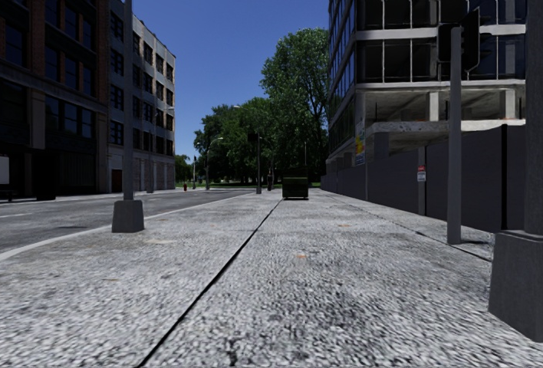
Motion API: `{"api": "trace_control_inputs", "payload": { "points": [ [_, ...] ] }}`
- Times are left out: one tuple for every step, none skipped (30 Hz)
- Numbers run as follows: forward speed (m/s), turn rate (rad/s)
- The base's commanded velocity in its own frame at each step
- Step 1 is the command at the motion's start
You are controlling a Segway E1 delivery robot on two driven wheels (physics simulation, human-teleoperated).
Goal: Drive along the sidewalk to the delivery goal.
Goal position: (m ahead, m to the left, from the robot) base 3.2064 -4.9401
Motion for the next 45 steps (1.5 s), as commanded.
{"api": "trace_control_inputs", "payload": {
  "points": [
    [1.25,0.0],
    [1.25,0.0],
    [1.24,-0.04],
    [1.24,-0.04],
    [1.23,-0.15],
    [1.23,-0.21],
    [1.23,-0.25],
    [1.23,-0.25],
    [1.23,-0.26],
    [1.23,-0.27],
    [1.23,-0.34],
    [1.23,-0.34],
    [1.21,-0.46],
    [1.16,-0.56],
    [1.14,-0.59],
    [1.14,-0.59],
    [1.12,-0.62],
    [1.11,-0.68],
    [1.11,-0.68],
    [1.11,-0.69],
    [1.11,-0.69],
    [1.11,-0.69],
    [1.11,-0.69],
    [1.11,-0.69],
    [1.11,-0.69],
    [1.11,-0.69],
    [1.11,-0.69],
    [1.11,-0.69],
    [1.11,-0.69],
    [1.11,-0.69],
    [1.11,-0.69],
    [1.11,-0.69],
    [1.11,-0.69],
    [1.11,-0.69],
    [1.11,-0.69],
    [1.11,-0.69],
    [1.11,-0.69],
    [1.11,-0.69],
    [1.11,-0.69],
    [1.11,-0.69],
    [1.11,-0.69],
    [1.11,-0.69],
    [1.11,-0.67],
    [1.11,-0.67],
    [1.11,-0.59]
  ]
}}
